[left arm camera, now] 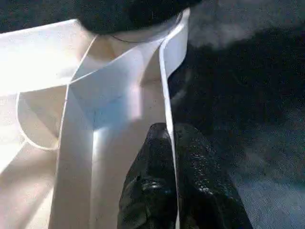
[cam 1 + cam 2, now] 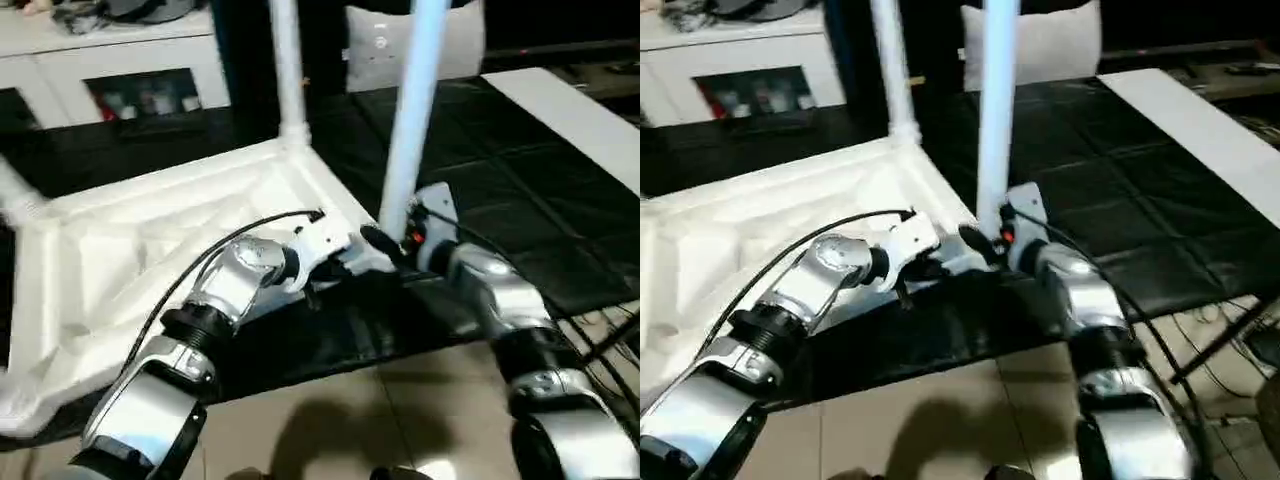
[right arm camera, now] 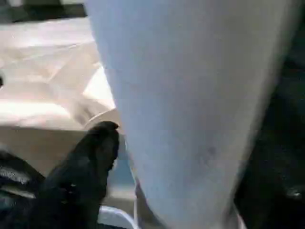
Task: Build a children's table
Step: Rotate leg to tighten
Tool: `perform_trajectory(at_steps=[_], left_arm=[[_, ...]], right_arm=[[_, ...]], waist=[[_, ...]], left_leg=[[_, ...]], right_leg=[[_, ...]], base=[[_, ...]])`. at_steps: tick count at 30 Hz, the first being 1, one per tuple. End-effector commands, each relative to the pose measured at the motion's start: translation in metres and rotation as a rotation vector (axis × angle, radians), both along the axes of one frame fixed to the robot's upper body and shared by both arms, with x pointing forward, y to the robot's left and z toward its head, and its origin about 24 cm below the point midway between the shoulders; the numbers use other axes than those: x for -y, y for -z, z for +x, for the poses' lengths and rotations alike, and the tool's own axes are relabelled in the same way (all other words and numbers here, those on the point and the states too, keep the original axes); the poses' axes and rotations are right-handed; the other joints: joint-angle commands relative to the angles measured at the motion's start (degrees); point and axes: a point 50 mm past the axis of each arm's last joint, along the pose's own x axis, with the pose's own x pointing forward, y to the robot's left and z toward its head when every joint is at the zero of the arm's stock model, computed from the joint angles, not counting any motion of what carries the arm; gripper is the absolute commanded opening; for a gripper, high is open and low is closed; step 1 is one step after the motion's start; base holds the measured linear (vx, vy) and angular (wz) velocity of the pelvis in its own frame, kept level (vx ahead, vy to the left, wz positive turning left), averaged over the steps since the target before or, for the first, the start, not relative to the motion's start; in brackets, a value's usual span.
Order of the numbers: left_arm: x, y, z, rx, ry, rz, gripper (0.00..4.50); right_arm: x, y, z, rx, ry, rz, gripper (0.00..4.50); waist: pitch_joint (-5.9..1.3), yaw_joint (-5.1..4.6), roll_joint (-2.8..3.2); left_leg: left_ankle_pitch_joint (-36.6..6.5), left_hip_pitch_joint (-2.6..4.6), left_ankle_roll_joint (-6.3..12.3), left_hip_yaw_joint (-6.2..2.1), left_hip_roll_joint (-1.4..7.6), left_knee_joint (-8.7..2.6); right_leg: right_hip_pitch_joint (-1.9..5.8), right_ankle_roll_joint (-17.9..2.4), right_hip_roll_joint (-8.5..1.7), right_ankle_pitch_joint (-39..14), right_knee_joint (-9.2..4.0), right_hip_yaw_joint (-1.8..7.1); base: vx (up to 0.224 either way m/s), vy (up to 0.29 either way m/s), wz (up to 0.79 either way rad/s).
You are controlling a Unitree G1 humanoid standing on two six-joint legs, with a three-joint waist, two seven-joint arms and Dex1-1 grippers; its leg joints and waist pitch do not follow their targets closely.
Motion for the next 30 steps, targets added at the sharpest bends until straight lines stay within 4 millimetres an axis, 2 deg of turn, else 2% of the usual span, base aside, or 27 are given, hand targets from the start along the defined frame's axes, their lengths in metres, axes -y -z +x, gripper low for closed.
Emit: perform_trajectory(at_steps=[1,3,5,7,11,12,17,18,19,21,23,27,30], left_arm=[[0.0,-0.002,-0.006,0.022,0.112,0.032,0.0],[-0.006,-0.001,-0.009,0.013,0.16,0.047,0.0],[-0.011,0.0,-0.012,0.005,0.212,0.06,0.0],[-0.018,0.001,-0.016,0.006,0.29,0.09,0.0],[-0.023,0.0,-0.021,-0.008,0.375,0.1,0.0],[-0.024,0.0,-0.022,-0.01,0.389,0.1,0.0],[-0.03,0.001,-0.031,-0.051,0.494,0.129,0.0],[-0.03,0.001,-0.032,-0.056,0.503,0.129,0.0],[-0.03,0.002,-0.033,-0.058,0.507,0.129,0.0],[-0.03,0.002,-0.034,-0.061,0.515,0.125,0.0],[-0.03,0.002,-0.035,-0.066,0.524,0.119,0.0],[-0.029,0.002,-0.036,-0.07,0.539,0.113,0.0],[-0.029,0.001,-0.037,-0.072,0.541,0.111,0.0]], right_arm=[[0.005,-0.008,-0.005,0.035,-0.089,-0.002,3.69],[0.015,-0.01,-0.013,0.039,-0.179,-0.025,3.69],[0.022,-0.011,-0.023,0.033,-0.281,-0.051,3.69],[0.03,-0.011,-0.032,0.009,-0.392,-0.076,3.69],[0.035,-0.011,-0.038,-0.027,-0.486,-0.096,3.69],[0.036,-0.011,-0.039,-0.032,-0.499,-0.097,3.42],[0.034,-0.013,-0.044,-0.075,-0.619,-0.066,3.1],[0.033,-0.013,-0.045,-0.081,-0.636,-0.061,2.86],[0.033,-0.013,-0.045,-0.082,-0.642,-0.058,2.86],[0.031,-0.014,-0.044,-0.086,-0.65,-0.049,2.61],[0.03,-0.013,-0.045,-0.09,-0.666,-0.043,2.51],[0.025,-0.011,-0.045,-0.098,-0.695,-0.029,2.08],[0.023,-0.011,-0.046,-0.101,-0.705,-0.026,1.98]], waist=[[-4.29,0.47,-0.27],[-4.17,1.08,-0.28],[-4.11,1.21,-0.15],[-4.08,1.34,-0.27],[-4.1,1.67,-0.25],[-4.21,1.88,-0.26],[-4.26,2.31,-0.44],[-4.23,2.37,-0.35],[-4.21,2.36,-0.58],[-4.2,2.4,-0.47],[-4.18,2.4,-0.61],[-4.15,2.42,-0.5],[-4.18,2.38,-0.45]], left_leg=[[-11.7,0.36,5.77,-0.11,2.4,-3.66],[-12.9,0.55,5.39,-0.01,2.39,-3.71],[-13.5,0.56,4.9,-0.09,2.47,-3.86],[-14.5,0.55,4.57,-0.17,2.48,-3.9],[-14.7,0.6,4.5,-0.1,2.6,-3.89],[-14.2,0.54,4.47,-0.12,2.59,-3.86],[-13.4,0.64,4.48,-0.02,2.85,-3.9],[-13.4,0.62,4.39,-0.05,2.94,-3.94],[-13.2,0.6,4.39,-0.03,2.93,-3.95],[-13.2,0.62,4.22,0.0,2.88,-3.93],[-13.2,0.62,4.03,0.02,2.8,-3.93],[-13.1,0.62,3.9,0.01,2.83,-3.94],[-13.0,0.63,3.77,0.01,2.81,-3.93]], right_leg=[[4.1,-12.4,-3.47,-14.2,-3.55,2.91],[3.99,-11.3,-3.44,-16.8,-3.91,2.88],[3.91,-10.5,-3.52,-18.8,-4.04,2.87],[3.84,-10.0,-3.49,-20.4,-4.19,2.81],[3.69,-10.7,-3.51,-19.9,-4.08,2.94],[3.8,-10.9,-3.51,-19.4,-3.97,2.88],[3.65,-11.8,-3.54,-17.7,-3.65,2.97],[3.65,-12.1,-3.56,-17.3,-3.51,3.02],[3.67,-12.0,-3.59,-17.4,-3.56,3.03],[3.67,-11.9,-3.59,-18.0,-3.56,3.04],[3.69,-11.4,-3.6,-18.9,-3.67,3.02],[3.61,-11.0,-3.59,-20.0,-3.76,3.0],[3.6,-10.9,-3.56,-19.8,-3.75,2.99]], base=[[0.0,0.0,0.0],[0.0,0.0,0.0],[0.0,0.0,0.0],[0.0,0.0,0.0],[0.0,0.0,0.0],[0.0,0.0,0.0],[0.0,0.0,0.0],[0.0,0.0,0.0],[0.0,0.0,0.0],[0.0,0.0,0.0],[0.0,0.0,0.0],[0.0,0.0,0.0],[0.0,0.0,0.0]])
